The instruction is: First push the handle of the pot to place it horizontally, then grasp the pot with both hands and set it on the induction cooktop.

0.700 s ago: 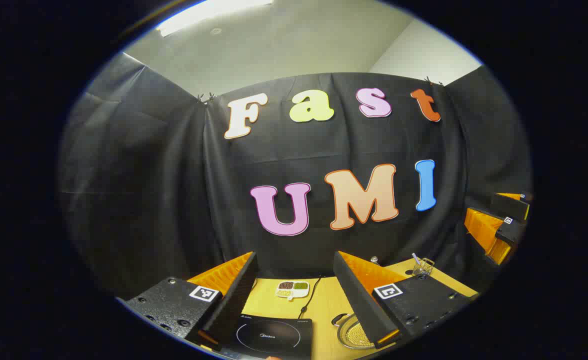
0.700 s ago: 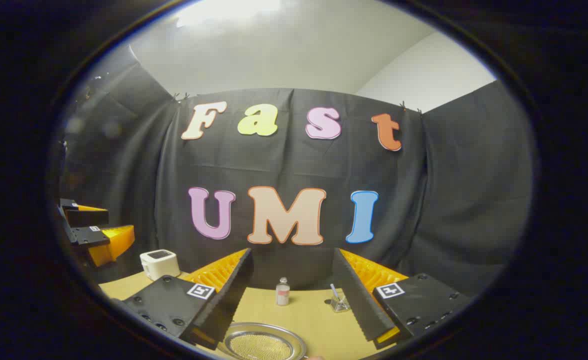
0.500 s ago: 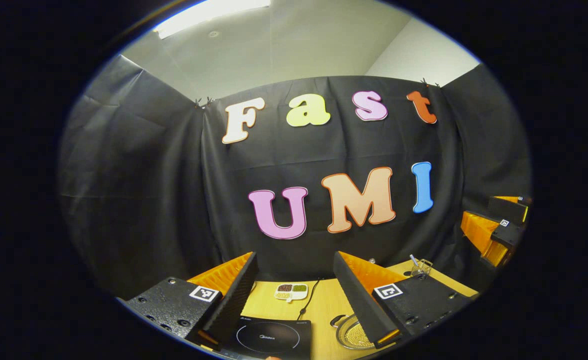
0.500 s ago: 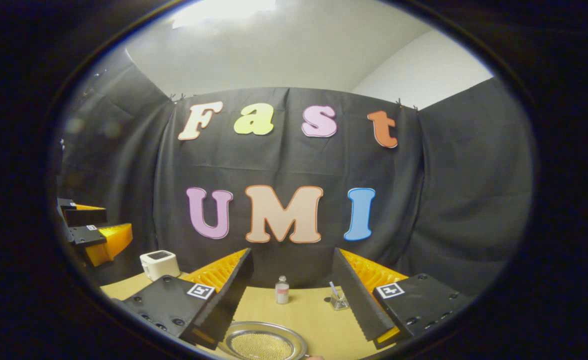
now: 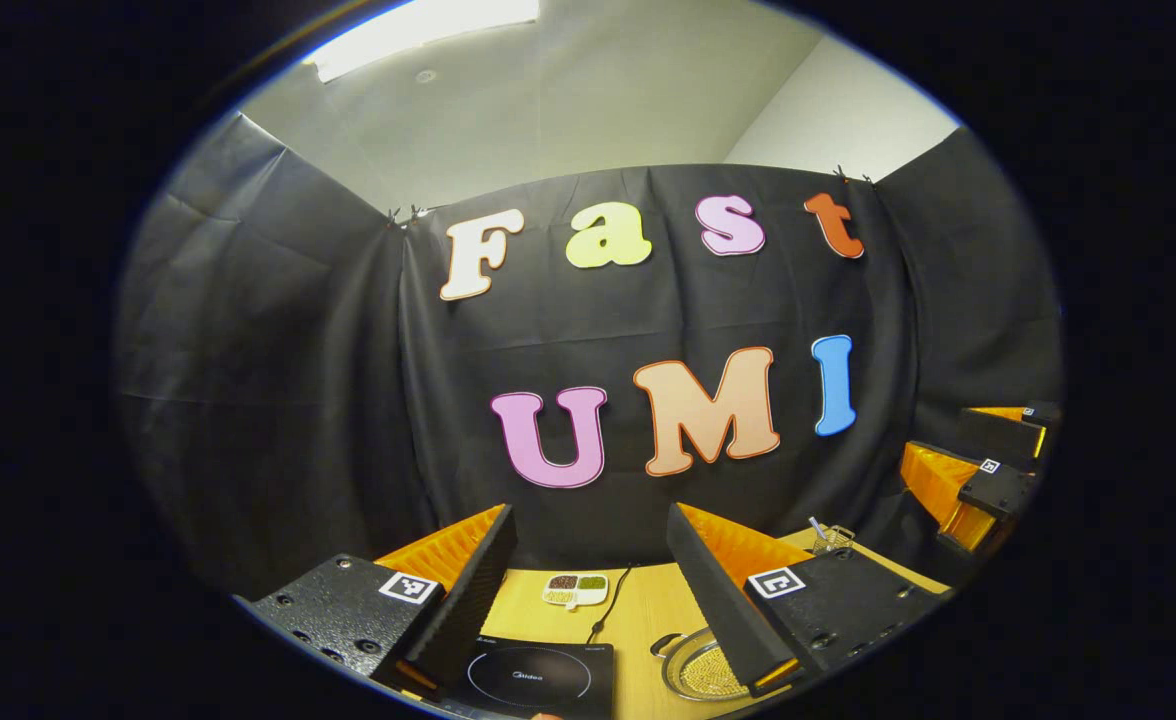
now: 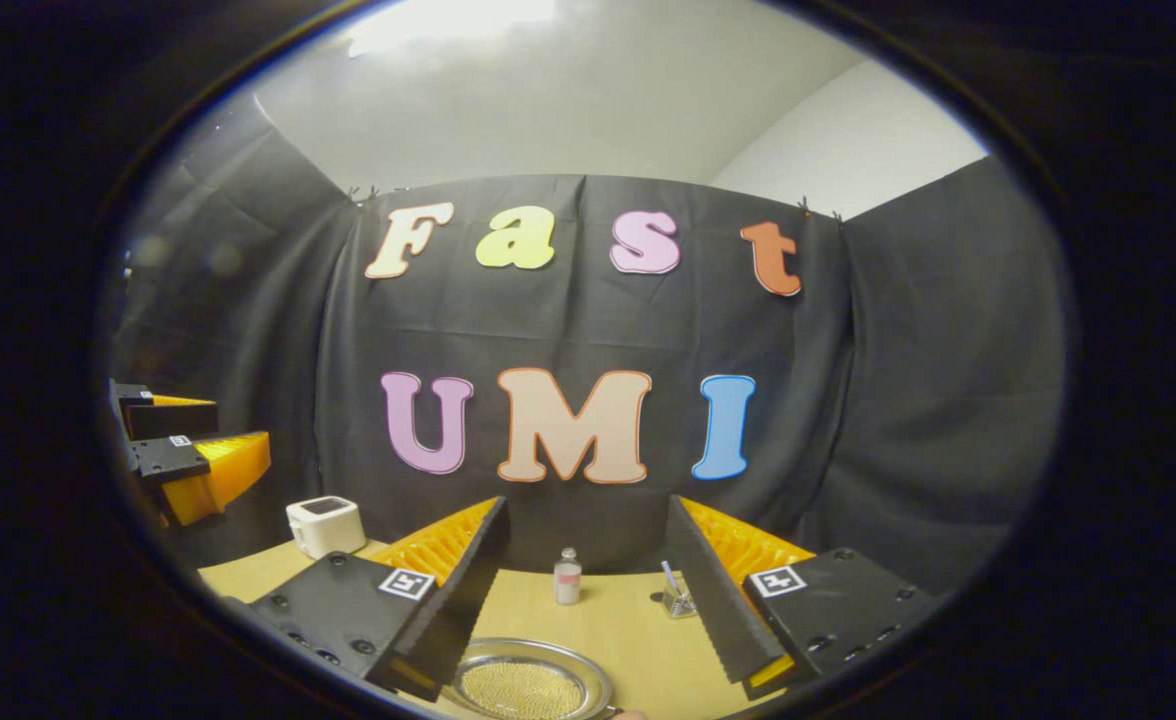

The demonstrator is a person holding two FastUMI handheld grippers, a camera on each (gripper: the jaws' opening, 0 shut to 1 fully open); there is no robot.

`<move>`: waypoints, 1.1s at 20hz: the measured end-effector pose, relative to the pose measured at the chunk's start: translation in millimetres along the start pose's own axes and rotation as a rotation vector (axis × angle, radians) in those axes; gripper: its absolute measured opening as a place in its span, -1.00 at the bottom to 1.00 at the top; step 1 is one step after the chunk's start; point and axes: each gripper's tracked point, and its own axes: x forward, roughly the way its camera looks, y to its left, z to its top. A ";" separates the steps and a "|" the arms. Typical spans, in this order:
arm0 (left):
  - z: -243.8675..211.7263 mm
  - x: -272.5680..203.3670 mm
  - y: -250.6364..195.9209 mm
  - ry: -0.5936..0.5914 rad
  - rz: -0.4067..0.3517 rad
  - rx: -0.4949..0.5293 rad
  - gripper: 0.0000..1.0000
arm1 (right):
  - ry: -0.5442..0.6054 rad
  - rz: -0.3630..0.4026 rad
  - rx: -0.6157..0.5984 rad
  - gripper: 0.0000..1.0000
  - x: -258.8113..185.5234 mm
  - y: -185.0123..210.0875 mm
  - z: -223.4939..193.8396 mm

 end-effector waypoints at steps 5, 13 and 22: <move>-3.8 -4.5 3.4 0.011 0.016 0.002 0.93 | 0.017 0.008 0.000 0.90 -2.7 0.0 -6.1; -10.1 -6.1 10.3 0.029 0.034 -0.016 0.93 | 0.102 0.038 0.049 -0.40 -4.6 6.1 -36.3; -11.1 -3.8 10.3 0.036 0.037 -0.012 0.99 | 0.294 0.071 0.039 -1.00 -14.9 -1.6 -126.5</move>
